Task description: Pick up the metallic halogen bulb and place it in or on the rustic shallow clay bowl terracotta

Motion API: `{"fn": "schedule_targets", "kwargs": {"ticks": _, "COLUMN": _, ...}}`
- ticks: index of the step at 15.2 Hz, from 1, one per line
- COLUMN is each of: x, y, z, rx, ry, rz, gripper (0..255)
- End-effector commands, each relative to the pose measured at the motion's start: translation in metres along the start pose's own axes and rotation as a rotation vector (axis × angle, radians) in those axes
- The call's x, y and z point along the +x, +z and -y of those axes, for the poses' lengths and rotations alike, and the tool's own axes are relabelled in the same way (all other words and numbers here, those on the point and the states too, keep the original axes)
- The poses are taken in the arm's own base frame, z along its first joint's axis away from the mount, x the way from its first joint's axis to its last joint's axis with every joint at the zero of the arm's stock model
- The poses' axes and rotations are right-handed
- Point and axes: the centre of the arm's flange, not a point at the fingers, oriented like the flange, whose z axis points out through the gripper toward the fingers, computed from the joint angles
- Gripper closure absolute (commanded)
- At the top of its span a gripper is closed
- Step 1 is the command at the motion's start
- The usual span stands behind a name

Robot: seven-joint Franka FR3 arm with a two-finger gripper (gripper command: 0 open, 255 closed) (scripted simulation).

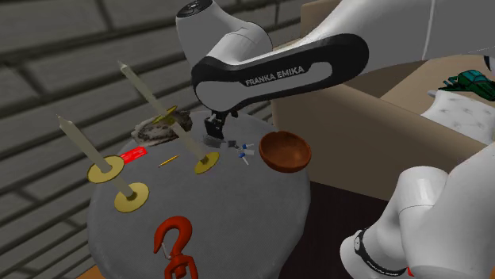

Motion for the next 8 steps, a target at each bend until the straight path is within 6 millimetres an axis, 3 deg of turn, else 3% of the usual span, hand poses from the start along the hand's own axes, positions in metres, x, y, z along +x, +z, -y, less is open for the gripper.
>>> {"fn": "schedule_targets", "kwargs": {"ticks": 1, "x": 0.026, "y": 0.011, "z": -0.005, "rx": -0.006, "ry": 0.0, "rz": 0.002, "gripper": 0}}
{"fn": "schedule_targets", "kwargs": {"ticks": 2, "x": 0.037, "y": 0.017, "z": -0.009, "rx": -0.009, "ry": 0.0, "rz": 0.004, "gripper": 0}}
{"fn": "schedule_targets", "kwargs": {"ticks": 8, "x": 0.037, "y": 0.049, "z": -0.009, "rx": -0.009, "ry": 0.0, "rz": 0.004, "gripper": 0}}
